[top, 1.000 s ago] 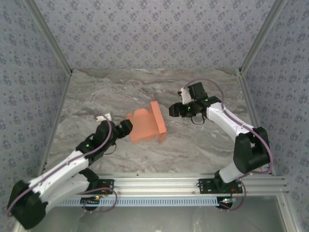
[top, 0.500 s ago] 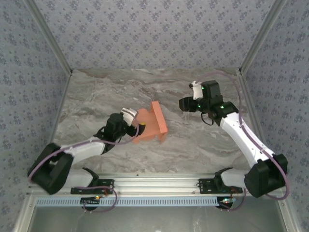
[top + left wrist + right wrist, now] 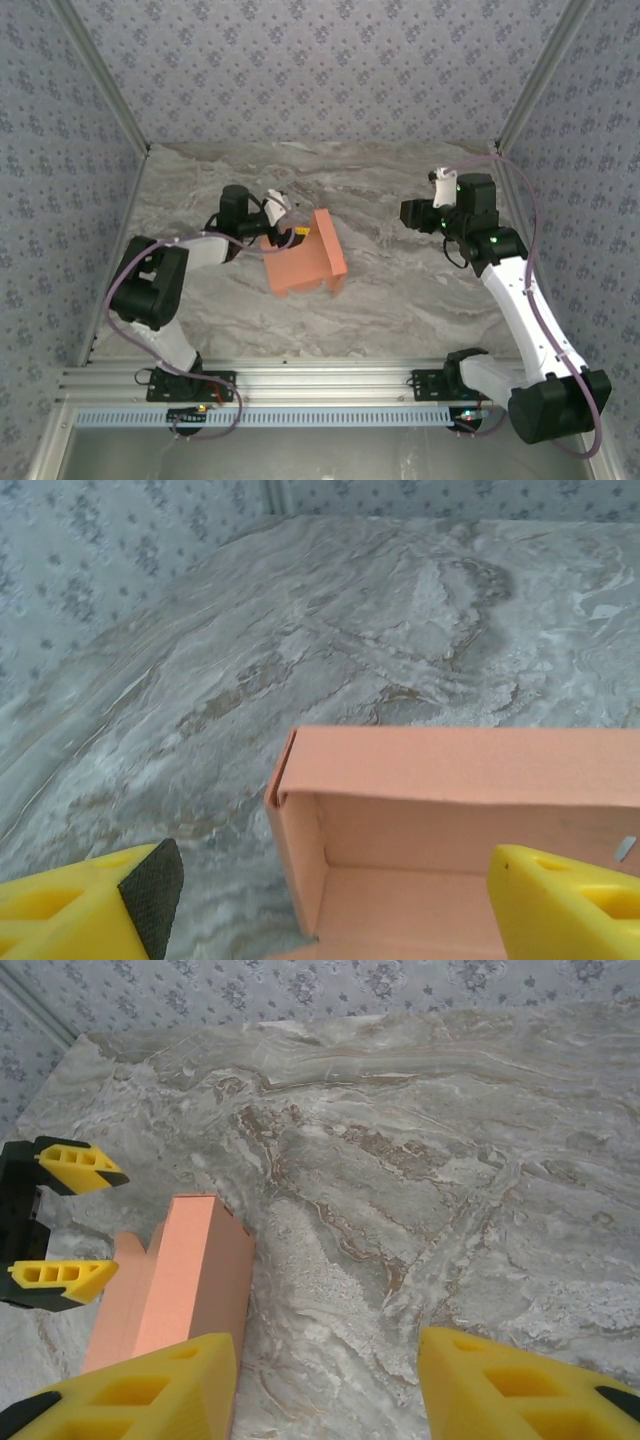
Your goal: Fold the paper box
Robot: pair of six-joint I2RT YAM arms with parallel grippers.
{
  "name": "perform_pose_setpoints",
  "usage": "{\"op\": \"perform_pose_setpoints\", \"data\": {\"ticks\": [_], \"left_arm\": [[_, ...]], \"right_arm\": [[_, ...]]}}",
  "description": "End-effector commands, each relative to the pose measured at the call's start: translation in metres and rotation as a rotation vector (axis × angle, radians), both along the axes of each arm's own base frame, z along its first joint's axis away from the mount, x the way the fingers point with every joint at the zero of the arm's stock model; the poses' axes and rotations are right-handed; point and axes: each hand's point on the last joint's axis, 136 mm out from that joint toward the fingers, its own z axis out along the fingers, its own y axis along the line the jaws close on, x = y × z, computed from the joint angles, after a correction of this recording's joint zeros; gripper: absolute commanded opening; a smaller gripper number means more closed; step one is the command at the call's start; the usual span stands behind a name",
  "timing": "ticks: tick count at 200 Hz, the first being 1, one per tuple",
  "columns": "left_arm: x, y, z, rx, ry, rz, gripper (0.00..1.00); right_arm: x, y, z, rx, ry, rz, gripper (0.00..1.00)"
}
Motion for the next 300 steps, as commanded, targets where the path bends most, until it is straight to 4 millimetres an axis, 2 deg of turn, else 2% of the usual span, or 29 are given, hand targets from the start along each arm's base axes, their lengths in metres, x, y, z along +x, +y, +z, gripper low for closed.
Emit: {"op": "perform_pose_setpoints", "data": {"ticks": [1, 19, 37, 59, 88, 161, 191, 222, 242, 257, 270, 280, 300], "left_arm": [[0.000, -0.009, -0.011, 0.007, 0.017, -0.089, 0.81], [0.011, -0.012, -0.017, -0.006, 0.030, -0.090, 0.79], [0.017, -0.015, -0.029, 0.009, 0.037, -0.101, 0.71], [0.017, -0.017, -0.029, 0.015, 0.019, -0.110, 0.69], [0.030, -0.022, -0.033, 0.050, 0.038, -0.087, 0.64], [0.027, -0.041, -0.043, 0.152, 0.104, -0.195, 0.59], [0.028, -0.042, -0.046, 0.175, 0.116, -0.198, 0.54], [0.026, -0.042, -0.051, 0.204, 0.116, -0.196, 0.43], [0.024, -0.042, -0.055, 0.230, 0.111, -0.179, 0.31], [0.020, -0.043, -0.058, 0.250, 0.114, -0.162, 0.27], [0.011, -0.045, -0.056, 0.256, 0.097, -0.154, 0.27], [0.005, -0.045, -0.058, 0.259, 0.086, -0.136, 0.26], [-0.003, -0.046, -0.058, 0.257, 0.072, -0.088, 0.12]], "right_arm": [[-0.004, 0.002, -0.014, 0.062, 0.086, -0.010, 0.52], [-0.003, 0.006, -0.021, 0.096, 0.125, -0.009, 0.50], [-0.001, 0.006, -0.025, 0.113, 0.151, -0.014, 0.47], [0.000, 0.004, -0.029, 0.120, 0.186, -0.026, 0.44], [0.003, 0.003, -0.034, 0.138, 0.209, -0.044, 0.44], [0.005, -0.001, -0.036, 0.168, 0.234, -0.082, 0.43], [0.004, -0.003, -0.033, 0.168, 0.239, -0.086, 0.42], [0.004, -0.005, -0.033, 0.170, 0.243, -0.096, 0.42], [0.005, -0.005, -0.036, 0.184, 0.254, -0.105, 0.42], [0.006, -0.001, -0.039, 0.218, 0.270, -0.106, 0.42], [0.007, 0.001, -0.045, 0.237, 0.298, -0.138, 0.34], [0.007, 0.009, -0.047, 0.243, 0.299, -0.148, 0.35], [0.008, 0.025, -0.047, 0.291, 0.284, -0.134, 0.37]]}}
